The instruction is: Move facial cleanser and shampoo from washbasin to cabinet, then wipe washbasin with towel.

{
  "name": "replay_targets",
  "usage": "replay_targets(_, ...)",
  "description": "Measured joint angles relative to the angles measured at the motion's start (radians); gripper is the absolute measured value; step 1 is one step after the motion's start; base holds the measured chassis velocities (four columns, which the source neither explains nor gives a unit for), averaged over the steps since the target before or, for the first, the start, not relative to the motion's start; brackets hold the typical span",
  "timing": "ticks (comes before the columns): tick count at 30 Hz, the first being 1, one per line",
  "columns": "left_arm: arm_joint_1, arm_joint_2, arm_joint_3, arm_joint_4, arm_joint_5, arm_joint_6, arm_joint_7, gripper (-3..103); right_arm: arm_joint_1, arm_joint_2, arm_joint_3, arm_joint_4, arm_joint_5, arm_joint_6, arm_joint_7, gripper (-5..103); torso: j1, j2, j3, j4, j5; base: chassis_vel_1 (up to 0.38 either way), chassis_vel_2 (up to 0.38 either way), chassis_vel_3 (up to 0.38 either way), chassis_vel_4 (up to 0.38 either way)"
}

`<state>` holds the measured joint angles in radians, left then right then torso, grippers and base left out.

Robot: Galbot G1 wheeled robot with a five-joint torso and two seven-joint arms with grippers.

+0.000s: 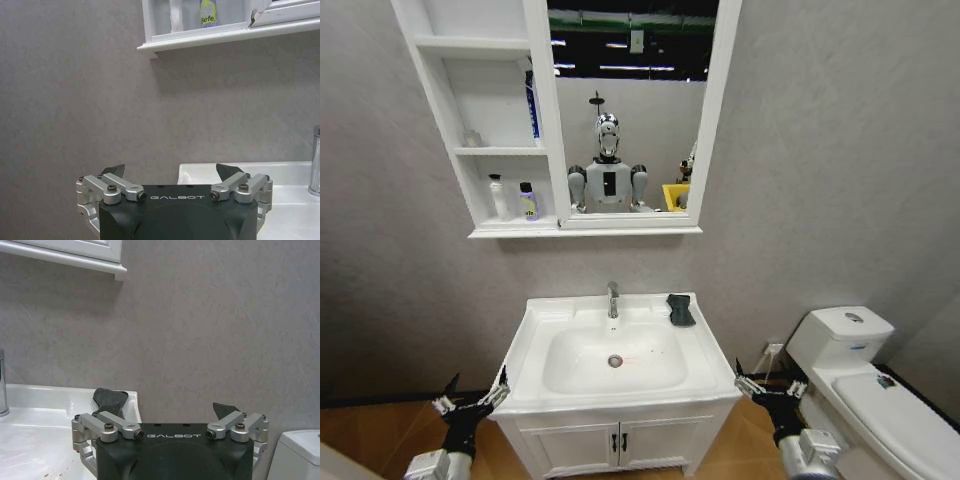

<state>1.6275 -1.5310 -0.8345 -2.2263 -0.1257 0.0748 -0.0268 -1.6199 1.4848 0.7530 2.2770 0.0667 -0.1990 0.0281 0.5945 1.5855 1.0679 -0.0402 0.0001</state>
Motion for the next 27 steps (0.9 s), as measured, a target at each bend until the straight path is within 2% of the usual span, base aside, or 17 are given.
replay_targets(27, -0.019, 0.020, 0.002, -0.041, 0.004, 0.026, -0.012, 100, -0.016, 0.003, 0.001, 0.016, 0.002, -0.005, -0.011, 100, 0.000, 0.000, 0.000, 0.0003, -0.0002, -0.014, 0.022, 0.020, -0.018)
